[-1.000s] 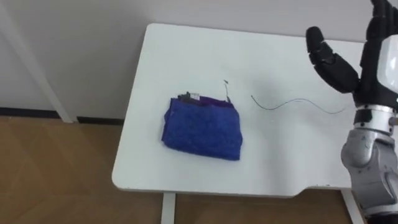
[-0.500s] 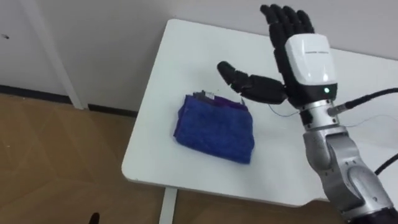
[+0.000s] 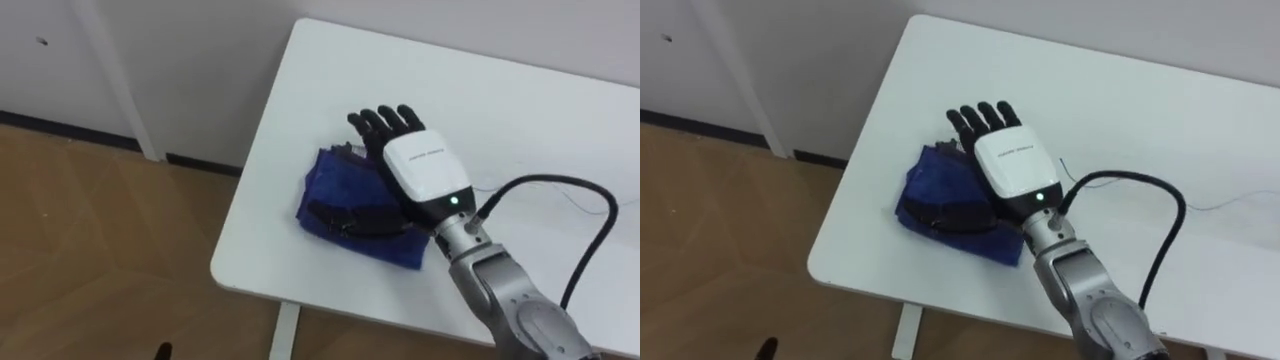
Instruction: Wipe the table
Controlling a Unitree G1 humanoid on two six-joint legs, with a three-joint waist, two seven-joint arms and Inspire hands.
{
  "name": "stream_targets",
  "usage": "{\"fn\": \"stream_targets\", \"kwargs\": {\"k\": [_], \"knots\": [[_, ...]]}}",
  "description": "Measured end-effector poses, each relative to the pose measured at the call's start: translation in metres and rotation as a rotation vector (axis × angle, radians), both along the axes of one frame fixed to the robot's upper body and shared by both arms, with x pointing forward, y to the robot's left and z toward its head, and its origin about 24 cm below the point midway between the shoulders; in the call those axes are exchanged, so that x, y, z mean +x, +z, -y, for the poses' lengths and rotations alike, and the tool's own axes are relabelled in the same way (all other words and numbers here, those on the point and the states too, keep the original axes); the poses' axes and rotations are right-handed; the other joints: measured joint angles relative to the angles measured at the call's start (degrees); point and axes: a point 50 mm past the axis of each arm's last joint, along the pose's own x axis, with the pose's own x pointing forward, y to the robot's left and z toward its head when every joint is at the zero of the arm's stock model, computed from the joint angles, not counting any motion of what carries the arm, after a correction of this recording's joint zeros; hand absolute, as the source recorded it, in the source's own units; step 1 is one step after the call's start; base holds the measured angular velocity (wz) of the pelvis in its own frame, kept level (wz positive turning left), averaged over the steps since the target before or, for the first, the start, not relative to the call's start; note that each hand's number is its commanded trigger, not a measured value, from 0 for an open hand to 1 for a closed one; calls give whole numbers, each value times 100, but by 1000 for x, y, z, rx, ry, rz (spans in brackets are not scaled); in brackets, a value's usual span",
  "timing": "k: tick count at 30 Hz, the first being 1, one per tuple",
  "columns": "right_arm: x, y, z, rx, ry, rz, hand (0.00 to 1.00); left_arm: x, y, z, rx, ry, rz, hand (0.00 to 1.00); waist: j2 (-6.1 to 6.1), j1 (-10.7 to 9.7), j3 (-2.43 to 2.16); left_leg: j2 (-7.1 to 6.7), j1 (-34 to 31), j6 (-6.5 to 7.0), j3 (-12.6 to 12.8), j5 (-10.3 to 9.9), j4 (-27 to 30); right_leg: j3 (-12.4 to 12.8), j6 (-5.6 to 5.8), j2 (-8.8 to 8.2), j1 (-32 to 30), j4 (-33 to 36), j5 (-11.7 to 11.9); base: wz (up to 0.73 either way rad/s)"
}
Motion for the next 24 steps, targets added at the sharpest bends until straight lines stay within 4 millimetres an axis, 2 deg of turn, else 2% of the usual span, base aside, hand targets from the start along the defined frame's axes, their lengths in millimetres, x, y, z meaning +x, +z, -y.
{"fn": "stream_targets", "kwargs": {"k": [3, 8, 13, 18, 19, 20, 21, 24], "knots": [[-2, -3, 1, 0, -1, -11, 0, 2, 0, 1, -1, -9, 6, 0, -4, -33, -2, 1, 33, 0, -3, 0, -15, -2, 0, 1, 23, -8, 0, -3], [-13, -24, 10, -28, -30, -100, 0, 4, 1, 0, 14, -6, 18, 0, -30, -32, -18, -4, 156, 0, -8, 0, -31, -2, 0, -3, 139, -11, 0, 0], [-19, -36, 15, -42, -48, -149, 0, 4, 1, 0, 17, -4, 19, 0, -27, -150, -14, -7, 204, 0, -97, 0, -32, -2, 0, -3, 173, 1, 0, 2], [-19, -36, 16, -34, -46, -150, 1, -1, 1, -1, 16, 1, 8, 0, -20, -193, -8, -7, 337, 0, -123, 0, -56, 12, 0, 0, 294, -1, 0, -3], [-19, -35, 16, -34, -46, -149, 39, -1, 1, -1, 15, 1, 8, 0, -21, -201, -9, -8, 361, 0, -135, 0, -57, 12, 1, 0, 318, -1, 0, 4], [-19, -35, 17, -32, -48, -149, 85, -1, 1, -1, 15, 2, 9, 0, -19, -204, -8, -8, 371, 0, -150, 0, -57, 13, 0, 0, 325, 1, 0, 0], [-19, -35, 17, -29, -47, -148, 100, 0, 1, -1, 15, 3, 9, 0, -9, -213, -1, -10, 387, 0, -210, 0, -57, 11, 1, 0, 324, 12, 0, 0], [-20, -35, 19, -21, -50, -148, 100, -2, 1, -1, 16, 5, 7, 0, -10, -213, -1, -19, 442, 0, -367, 0, -59, 10, 1, 2, 344, 19, 0, 0]]}}
